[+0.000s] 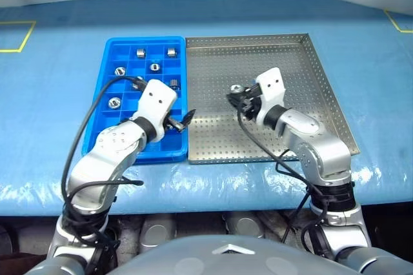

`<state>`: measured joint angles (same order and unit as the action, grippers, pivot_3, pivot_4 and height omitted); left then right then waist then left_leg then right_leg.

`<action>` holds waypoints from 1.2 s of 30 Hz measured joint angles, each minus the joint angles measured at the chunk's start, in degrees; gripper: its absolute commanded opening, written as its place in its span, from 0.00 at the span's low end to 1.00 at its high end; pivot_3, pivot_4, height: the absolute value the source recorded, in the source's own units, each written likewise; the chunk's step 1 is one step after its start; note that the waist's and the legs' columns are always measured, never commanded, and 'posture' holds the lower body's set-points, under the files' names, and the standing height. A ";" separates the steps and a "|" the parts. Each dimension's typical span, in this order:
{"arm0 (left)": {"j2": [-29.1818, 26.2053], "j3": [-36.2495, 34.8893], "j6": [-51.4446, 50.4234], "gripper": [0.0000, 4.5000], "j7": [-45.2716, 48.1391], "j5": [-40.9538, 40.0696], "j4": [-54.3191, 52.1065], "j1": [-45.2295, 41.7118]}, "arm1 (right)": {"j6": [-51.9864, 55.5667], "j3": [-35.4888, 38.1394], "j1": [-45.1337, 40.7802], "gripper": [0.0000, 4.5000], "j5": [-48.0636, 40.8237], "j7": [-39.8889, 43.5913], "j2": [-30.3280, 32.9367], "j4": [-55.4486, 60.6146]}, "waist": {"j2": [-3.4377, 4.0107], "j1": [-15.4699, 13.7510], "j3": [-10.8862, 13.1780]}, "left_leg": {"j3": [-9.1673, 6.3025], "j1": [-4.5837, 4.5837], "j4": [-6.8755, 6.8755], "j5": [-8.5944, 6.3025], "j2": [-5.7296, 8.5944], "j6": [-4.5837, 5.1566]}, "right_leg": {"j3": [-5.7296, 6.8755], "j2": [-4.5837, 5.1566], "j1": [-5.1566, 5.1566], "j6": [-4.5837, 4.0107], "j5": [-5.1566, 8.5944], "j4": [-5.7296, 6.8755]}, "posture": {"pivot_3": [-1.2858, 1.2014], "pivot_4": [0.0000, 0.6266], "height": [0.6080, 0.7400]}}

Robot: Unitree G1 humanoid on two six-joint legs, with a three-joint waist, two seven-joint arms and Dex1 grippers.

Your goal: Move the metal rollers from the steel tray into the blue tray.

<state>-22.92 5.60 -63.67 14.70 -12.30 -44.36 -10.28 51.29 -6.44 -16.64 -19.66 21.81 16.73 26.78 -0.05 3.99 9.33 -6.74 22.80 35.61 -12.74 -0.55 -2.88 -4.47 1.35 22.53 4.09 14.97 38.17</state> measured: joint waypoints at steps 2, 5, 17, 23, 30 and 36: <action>0.19 -2.42 -2.14 0.98 -1.46 0.43 -2.14 0.06 | 2.14 -2.53 -0.62 0.38 -1.24 -0.01 -1.64 2.43 | -0.01 -0.38 0.00 | -0.01 -0.01 0.11 0.00 0.00 0.00 | 0.04 0.00 -0.06 0.09 0.03 -0.01 | 0.53 0.24 1.00; 0.04 -4.37 -5.03 0.98 -3.94 1.35 -3.22 0.20 | 4.40 -8.99 -1.93 0.38 -2.14 0.08 -4.14 3.34 | -0.01 -0.74 0.00 | -0.02 -0.05 0.16 0.01 0.00 -0.02 | 0.05 0.00 -0.10 0.13 0.01 0.00 | 0.54 0.24 1.00; 0.52 -4.73 -8.58 0.98 -7.09 2.72 -3.97 1.69 | 2.11 -24.77 -5.60 0.38 2.66 0.41 -9.31 -5.09 | -0.04 -2.04 -0.01 | -0.07 -0.04 -0.05 0.04 -0.01 -0.06 | 0.14 0.03 -0.01 -0.16 -0.12 -0.03 | 0.56 0.24 1.00; 1.55 -4.84 -8.68 0.98 -7.33 2.70 -4.10 1.64 | -0.02 -26.72 -7.39 0.38 4.97 0.84 -10.70 -10.08 | -0.04 -2.64 -0.01 | -0.13 -0.05 -0.09 0.05 -0.01 -0.09 | 0.21 0.04 -0.02 -0.16 -0.12 -0.04 | 0.56 0.24 1.00; 2.65 -4.50 -8.61 0.98 -7.49 2.67 -4.08 1.42 | -0.39 -26.74 -8.05 0.38 5.89 1.69 -12.39 -12.60 | -0.04 -2.70 -0.01 | -0.15 -0.09 -0.16 0.06 -0.02 -0.11 | 0.24 0.03 -0.02 -0.20 -0.10 -0.04 | 0.56 0.24 1.00; 3.83 -4.42 -8.55 0.98 -7.41 2.54 -4.01 0.47 | -0.76 -26.37 -8.41 0.38 5.85 2.24 -14.02 -14.88 | -0.05 -2.76 -0.02 | -0.17 -0.09 -0.23 0.07 -0.02 -0.12 | 0.26 0.04 -0.02 -0.24 -0.08 -0.06 | 0.57 0.24 1.00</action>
<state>-19.09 1.17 -72.21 7.28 -9.75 -48.37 -9.81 50.53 -32.81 -25.04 -13.80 24.04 2.72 11.91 -0.09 1.23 9.31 -6.92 22.71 35.38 -12.67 -0.57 -2.99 -4.21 1.39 22.52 3.85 14.88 38.11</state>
